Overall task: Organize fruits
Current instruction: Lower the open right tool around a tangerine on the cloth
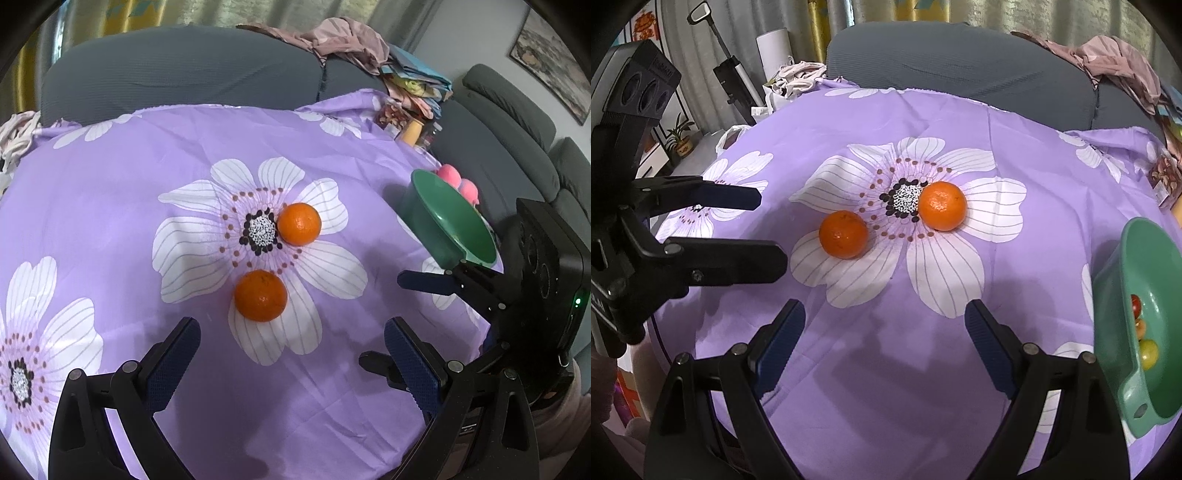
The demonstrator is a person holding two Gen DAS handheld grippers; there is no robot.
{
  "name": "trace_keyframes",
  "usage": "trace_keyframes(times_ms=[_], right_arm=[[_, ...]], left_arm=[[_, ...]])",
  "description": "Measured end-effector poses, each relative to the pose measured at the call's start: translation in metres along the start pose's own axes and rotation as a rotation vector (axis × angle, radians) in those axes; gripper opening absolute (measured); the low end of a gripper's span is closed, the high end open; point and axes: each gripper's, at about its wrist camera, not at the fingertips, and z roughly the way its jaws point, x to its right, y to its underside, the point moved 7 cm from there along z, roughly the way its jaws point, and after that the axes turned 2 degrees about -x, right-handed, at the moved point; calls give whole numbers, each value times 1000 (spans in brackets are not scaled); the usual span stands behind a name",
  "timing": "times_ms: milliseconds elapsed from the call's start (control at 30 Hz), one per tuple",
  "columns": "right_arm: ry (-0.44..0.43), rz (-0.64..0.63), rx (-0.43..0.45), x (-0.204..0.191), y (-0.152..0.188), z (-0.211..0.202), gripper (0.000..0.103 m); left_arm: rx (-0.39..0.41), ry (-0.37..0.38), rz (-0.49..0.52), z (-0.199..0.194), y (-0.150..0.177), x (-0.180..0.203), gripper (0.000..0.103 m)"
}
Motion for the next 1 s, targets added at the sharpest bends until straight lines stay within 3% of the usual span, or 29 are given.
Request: trace_keyframes(times_ms=[367,1000], right_arm=[[-30,41,-11,-1,5,10,89],[-63,29,-23,-2,-7,23,89]], left_arm=[[-28,7,56,10,-5,8,99],[-38,13,69,17,-18,7,99]])
